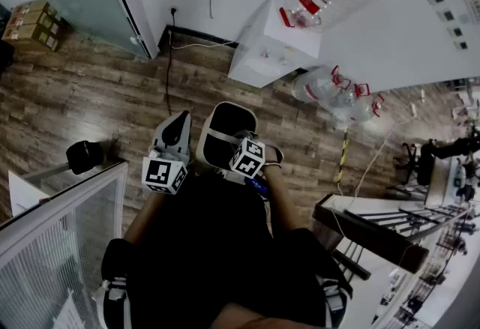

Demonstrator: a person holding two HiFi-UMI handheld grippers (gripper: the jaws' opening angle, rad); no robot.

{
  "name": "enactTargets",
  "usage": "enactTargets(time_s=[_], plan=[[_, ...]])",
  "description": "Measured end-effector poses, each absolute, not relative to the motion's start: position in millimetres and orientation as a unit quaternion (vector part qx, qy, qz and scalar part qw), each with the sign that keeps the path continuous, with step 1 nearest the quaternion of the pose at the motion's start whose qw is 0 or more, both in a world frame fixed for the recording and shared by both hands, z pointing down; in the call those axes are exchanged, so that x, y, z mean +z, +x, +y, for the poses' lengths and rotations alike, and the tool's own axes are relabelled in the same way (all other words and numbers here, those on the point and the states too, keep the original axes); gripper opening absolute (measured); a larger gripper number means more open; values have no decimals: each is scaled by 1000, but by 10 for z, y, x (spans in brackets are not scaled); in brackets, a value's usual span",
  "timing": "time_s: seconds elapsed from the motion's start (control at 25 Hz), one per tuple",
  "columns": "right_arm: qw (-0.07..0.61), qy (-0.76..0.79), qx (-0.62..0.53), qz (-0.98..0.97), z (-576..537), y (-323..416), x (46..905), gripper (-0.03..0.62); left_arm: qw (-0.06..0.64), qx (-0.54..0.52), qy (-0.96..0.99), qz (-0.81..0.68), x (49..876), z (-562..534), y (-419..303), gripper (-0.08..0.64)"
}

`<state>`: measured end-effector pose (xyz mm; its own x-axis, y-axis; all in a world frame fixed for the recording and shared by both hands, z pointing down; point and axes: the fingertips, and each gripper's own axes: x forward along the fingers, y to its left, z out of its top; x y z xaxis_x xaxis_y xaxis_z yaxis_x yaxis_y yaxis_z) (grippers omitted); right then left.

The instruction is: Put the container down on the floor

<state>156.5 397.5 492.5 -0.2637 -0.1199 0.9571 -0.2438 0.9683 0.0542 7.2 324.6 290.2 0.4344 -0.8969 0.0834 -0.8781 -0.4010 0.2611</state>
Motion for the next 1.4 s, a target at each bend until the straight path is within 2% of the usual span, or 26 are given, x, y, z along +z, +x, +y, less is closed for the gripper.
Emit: enactTargets(time_s=[0.76,1.4], plan=[[596,118,71,-791,4028,1387,4974,32,139,-41,835,-531,2889,3225,-316,31],[582,149,90,-794,3580,1041,4904,32,147,-32,851,-503,2977,2848,-722,31]])
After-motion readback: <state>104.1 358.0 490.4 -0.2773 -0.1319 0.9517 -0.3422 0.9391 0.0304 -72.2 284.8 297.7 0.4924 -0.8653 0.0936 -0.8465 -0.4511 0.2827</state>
